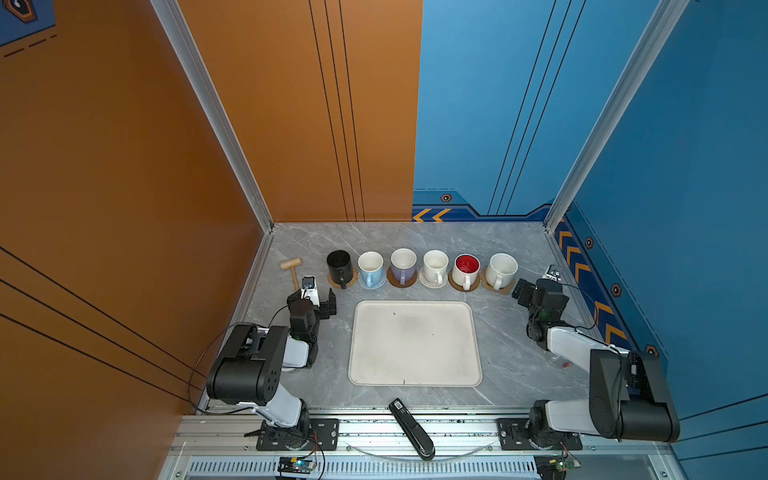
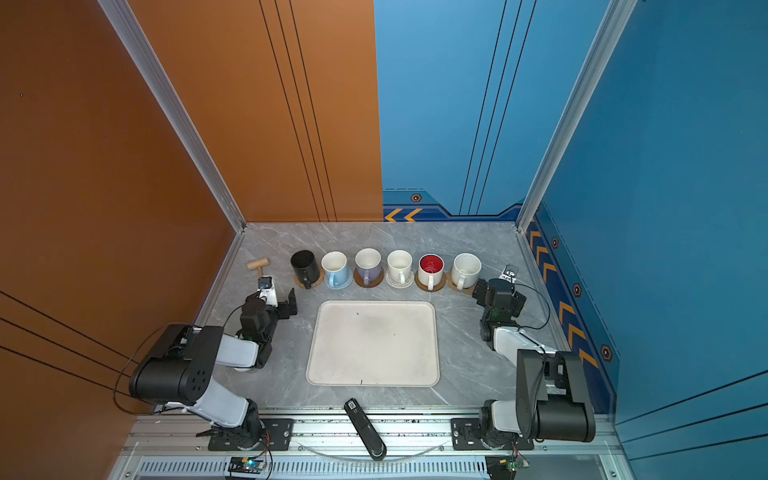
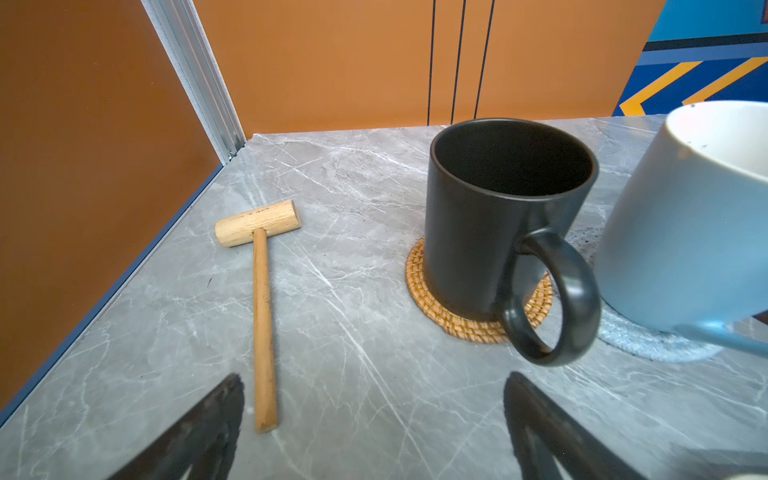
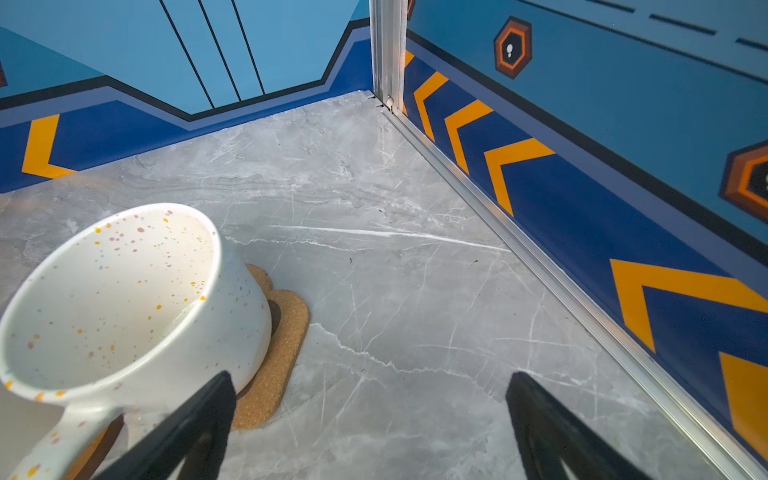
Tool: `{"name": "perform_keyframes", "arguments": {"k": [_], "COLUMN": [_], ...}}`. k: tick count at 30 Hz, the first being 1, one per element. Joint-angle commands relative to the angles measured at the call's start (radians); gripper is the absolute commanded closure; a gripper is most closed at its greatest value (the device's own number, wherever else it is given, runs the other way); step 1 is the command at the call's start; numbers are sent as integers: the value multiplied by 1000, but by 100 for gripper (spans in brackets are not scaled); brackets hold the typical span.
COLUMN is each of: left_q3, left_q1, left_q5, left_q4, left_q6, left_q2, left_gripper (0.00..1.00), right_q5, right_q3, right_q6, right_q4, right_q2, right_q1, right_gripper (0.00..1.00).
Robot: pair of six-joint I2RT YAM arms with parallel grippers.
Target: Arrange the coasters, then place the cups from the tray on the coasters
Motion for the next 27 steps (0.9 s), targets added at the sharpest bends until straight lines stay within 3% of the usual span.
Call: {"name": "perform_keyframes", "arguments": {"k": [1,9,16,27], "left_q3": [19,50,50,49], "left_q1": [13,13,13,13], "left_q5": [42,-22,-28,-30], "left_q4": [-22,-87,-89,-89], "left_q6": [-5,-26,-29,-30], "left_q2": [-10,-12,-12,-12], "left_gripper": [2,2,2,2], "right_q5": [-29,-20,76,43], "right_q3": [-22,-25,-25,-30], "right_q6": [3,-54,-126,-126], "right_q4": [92,150,199,211], "right_q2": [26,83,121,122], "right_q1": [6,54,137,127], "right_gripper": [0,0,0,0]}}
